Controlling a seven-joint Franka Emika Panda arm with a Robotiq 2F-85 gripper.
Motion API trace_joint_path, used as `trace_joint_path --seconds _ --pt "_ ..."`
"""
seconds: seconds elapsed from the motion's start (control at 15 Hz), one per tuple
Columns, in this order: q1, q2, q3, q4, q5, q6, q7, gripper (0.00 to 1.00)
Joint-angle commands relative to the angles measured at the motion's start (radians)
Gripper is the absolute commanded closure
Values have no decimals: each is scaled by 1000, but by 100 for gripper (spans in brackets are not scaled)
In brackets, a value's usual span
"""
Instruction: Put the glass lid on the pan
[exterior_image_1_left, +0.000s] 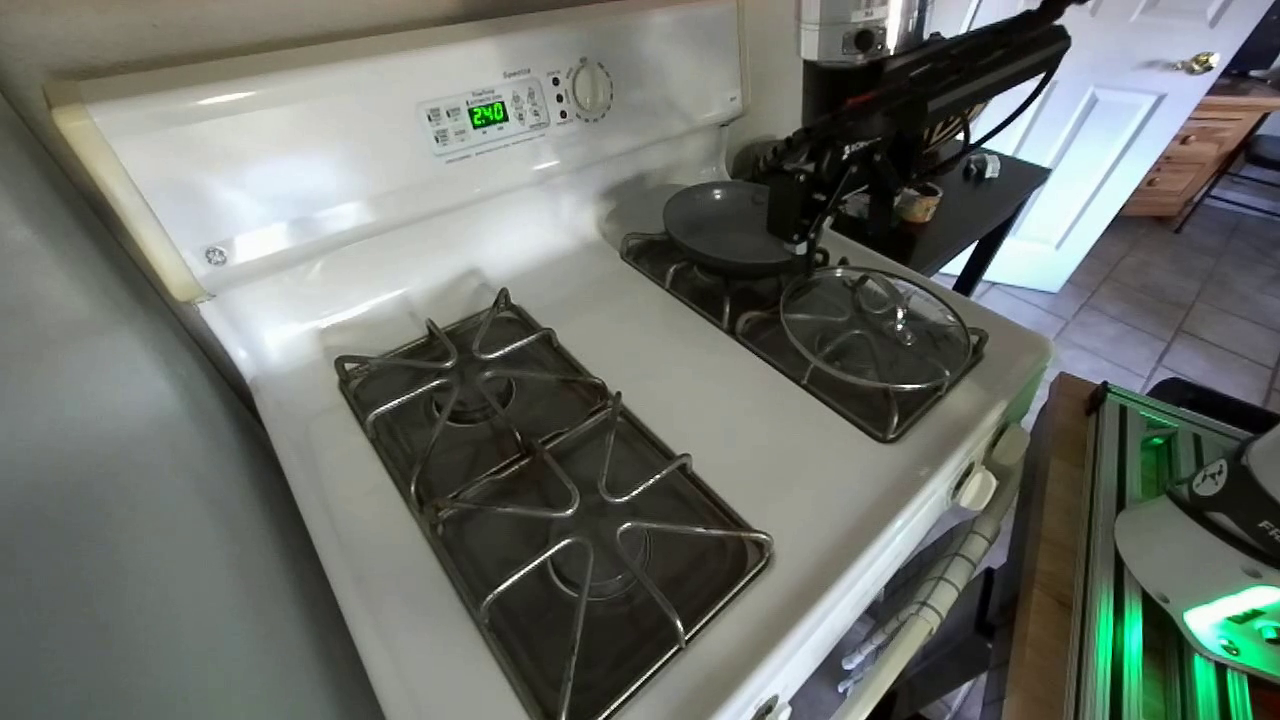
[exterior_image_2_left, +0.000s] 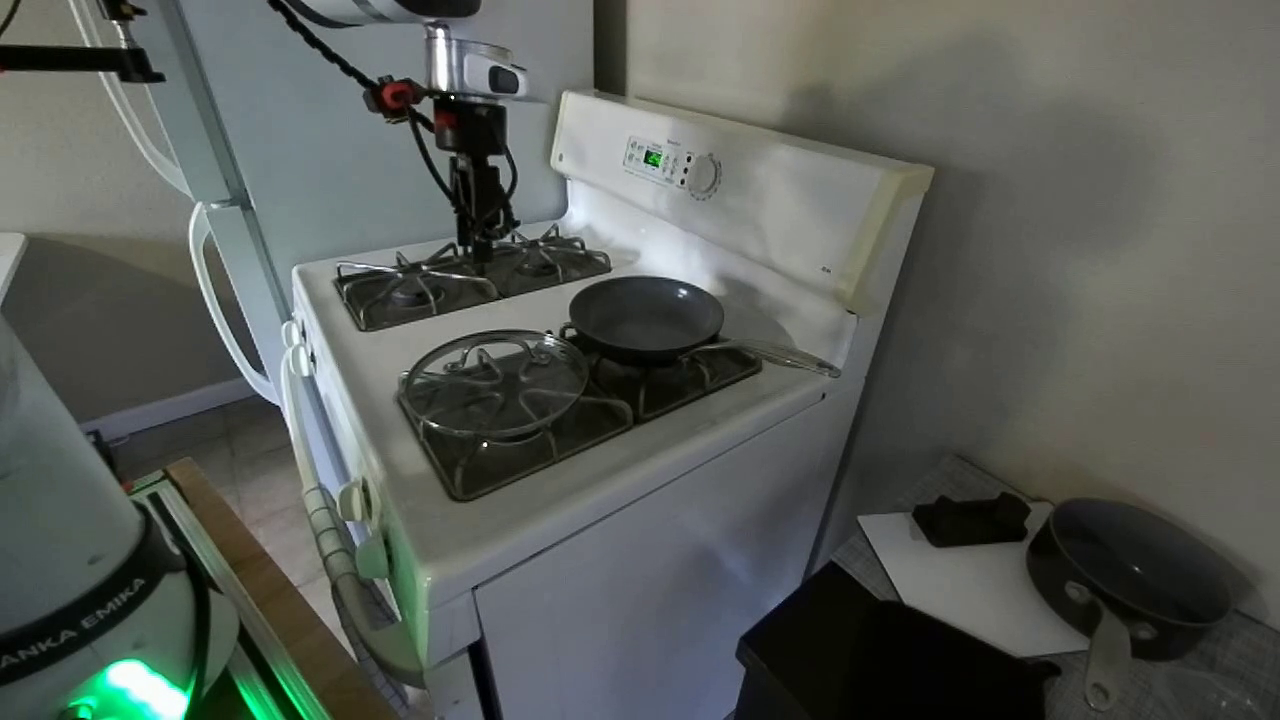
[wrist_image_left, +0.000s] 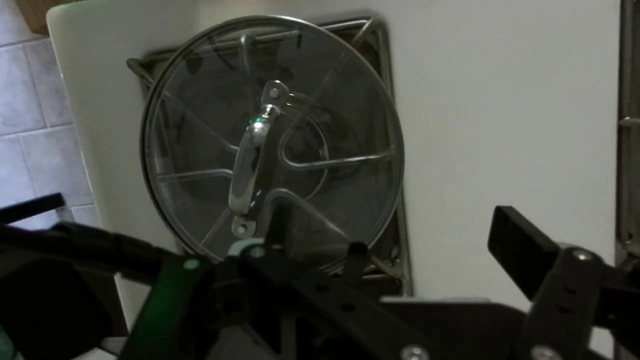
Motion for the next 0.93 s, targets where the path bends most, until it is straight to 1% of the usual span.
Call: trace_joint_path --seconds 0.0,0.2,0.53,0.67,0.87 --pt "-10 -33 -24 -85 25 77 20 0" --pt "-18 -57 -35 -144 11 118 14 0" --pt "-37 -87 -51 -230 12 226 14 0" --pt "-48 -106 -56 -266 13 290 14 0" --pt "-67 -114 -58 -298 6 333 16 0"
